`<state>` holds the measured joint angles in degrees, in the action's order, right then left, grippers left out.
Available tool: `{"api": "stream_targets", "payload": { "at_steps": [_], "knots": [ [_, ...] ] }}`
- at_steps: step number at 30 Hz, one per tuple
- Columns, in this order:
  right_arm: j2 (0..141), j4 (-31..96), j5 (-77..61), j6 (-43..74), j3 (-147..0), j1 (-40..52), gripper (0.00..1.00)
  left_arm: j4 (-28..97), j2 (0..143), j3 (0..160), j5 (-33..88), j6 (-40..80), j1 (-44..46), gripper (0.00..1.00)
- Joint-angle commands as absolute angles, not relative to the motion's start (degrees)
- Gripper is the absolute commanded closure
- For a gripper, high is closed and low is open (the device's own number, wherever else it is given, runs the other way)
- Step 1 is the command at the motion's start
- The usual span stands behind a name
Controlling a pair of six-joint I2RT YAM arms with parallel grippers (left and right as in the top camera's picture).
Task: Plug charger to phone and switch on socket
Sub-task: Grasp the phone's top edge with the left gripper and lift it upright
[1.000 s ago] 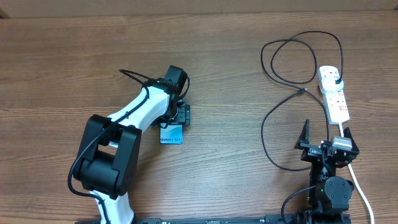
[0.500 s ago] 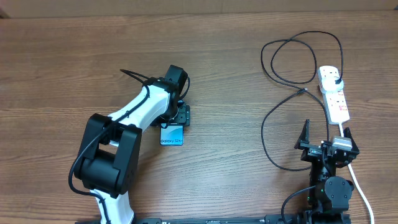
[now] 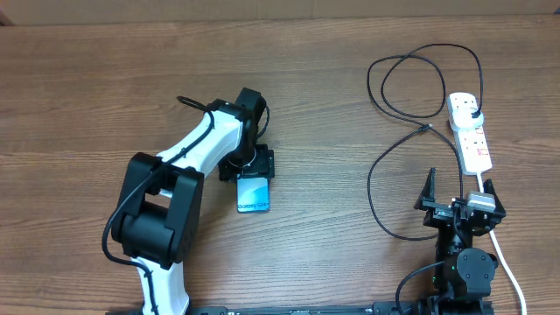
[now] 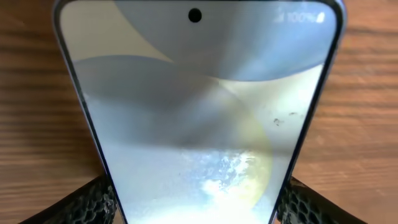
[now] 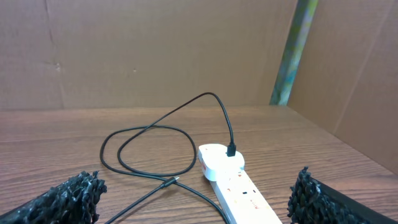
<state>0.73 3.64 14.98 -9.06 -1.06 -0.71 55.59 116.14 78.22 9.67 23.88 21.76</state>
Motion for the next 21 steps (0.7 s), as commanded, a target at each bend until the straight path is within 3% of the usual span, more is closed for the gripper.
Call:
{"api": "stream_targets", "payload": {
  "at_steps": [1, 21],
  "knots": [
    [0.2, 3.3, 15.0, -9.5, -0.4, -0.5, 0.00, 57.6, 118.4, 80.1, 19.2, 24.7, 22.2, 0.35],
    [0.2, 3.2, 15.0, -9.5, -0.4, -0.5, 0.00, 59.8, 118.4, 81.6, 36.1, 22.3, 22.2, 0.36]
  ]
}}
